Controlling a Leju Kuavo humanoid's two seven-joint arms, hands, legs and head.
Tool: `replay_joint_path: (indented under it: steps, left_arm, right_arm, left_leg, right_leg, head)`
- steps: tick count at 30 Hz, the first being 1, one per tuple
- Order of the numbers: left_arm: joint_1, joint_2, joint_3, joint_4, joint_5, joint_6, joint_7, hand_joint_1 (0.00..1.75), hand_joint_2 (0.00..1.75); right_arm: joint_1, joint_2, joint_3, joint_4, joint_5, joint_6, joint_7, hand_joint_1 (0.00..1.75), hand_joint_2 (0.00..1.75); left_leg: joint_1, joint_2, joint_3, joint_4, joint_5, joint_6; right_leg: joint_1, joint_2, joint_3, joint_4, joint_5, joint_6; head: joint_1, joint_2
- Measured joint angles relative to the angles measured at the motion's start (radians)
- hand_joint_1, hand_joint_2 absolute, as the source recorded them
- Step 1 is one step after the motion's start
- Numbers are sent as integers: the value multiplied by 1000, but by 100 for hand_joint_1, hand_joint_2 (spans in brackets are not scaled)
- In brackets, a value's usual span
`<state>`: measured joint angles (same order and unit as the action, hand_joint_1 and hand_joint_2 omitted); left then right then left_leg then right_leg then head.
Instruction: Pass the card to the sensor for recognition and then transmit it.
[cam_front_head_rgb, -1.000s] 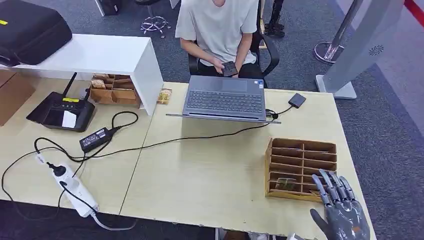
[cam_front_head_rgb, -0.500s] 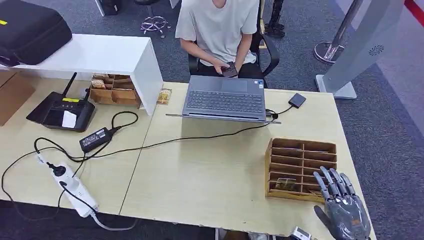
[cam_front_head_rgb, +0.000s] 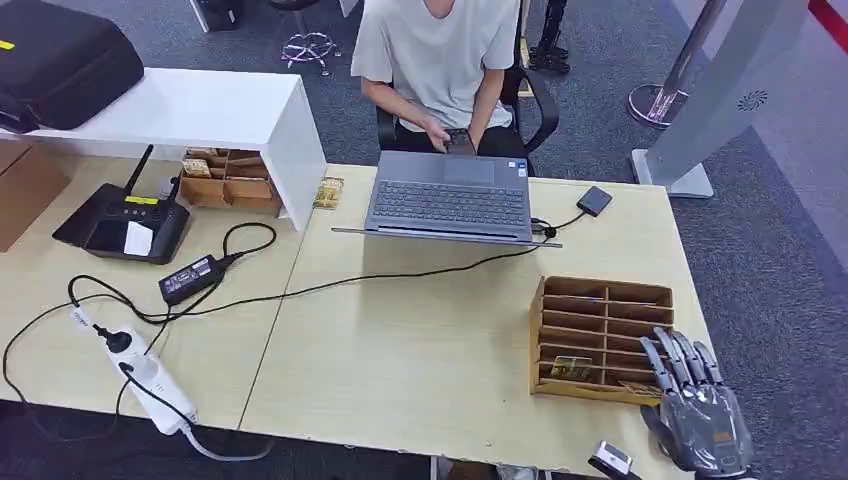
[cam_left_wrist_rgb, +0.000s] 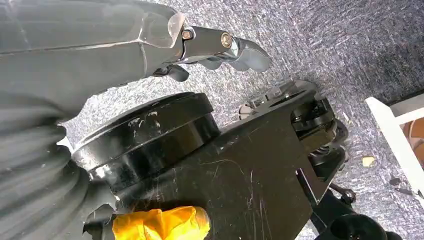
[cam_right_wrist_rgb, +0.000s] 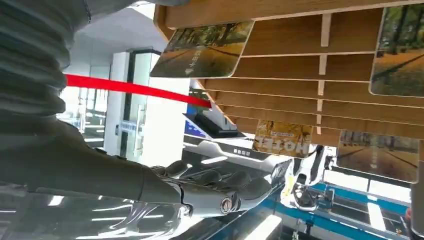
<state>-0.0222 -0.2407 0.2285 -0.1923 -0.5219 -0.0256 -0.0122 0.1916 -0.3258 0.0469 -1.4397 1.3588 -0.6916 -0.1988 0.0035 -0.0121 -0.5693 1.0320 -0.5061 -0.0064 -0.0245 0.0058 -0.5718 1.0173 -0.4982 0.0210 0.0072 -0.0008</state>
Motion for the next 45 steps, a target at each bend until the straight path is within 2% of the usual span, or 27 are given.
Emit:
replay_joint_path:
  steps: [18,19,20,45]
  left_arm:
    - [0,0,0,0,0,0,0,0,175]
    - [0,0,0,0,0,0,0,0,175]
    - [0,0,0,0,0,0,0,0,175]
    - [0,0,0,0,-1,2,0,0,175]
  right_arm:
    - [2,32,-71,1,16,0,-15,0,175]
    - [2,33,-73,1,16,0,-15,5,175]
    - [2,34,-74,0,16,0,-15,175,175]
    - [7,55,-75,0,-59,-2,-69,175,175]
  left_leg:
    - [0,0,0,0,0,0]
    - [0,0,0,0,0,0]
    - [0,0,0,0,0,0]
    - [0,0,0,0,0,0]
  right_leg:
    - [0,0,0,0,0,0]
    - [0,0,0,0,0,0]
    - [0,0,0,0,0,0]
    - [0,0,0,0,0,0]
  head:
    - [0,0]
    - [0,0]
    - [0,0]
    - [0,0]
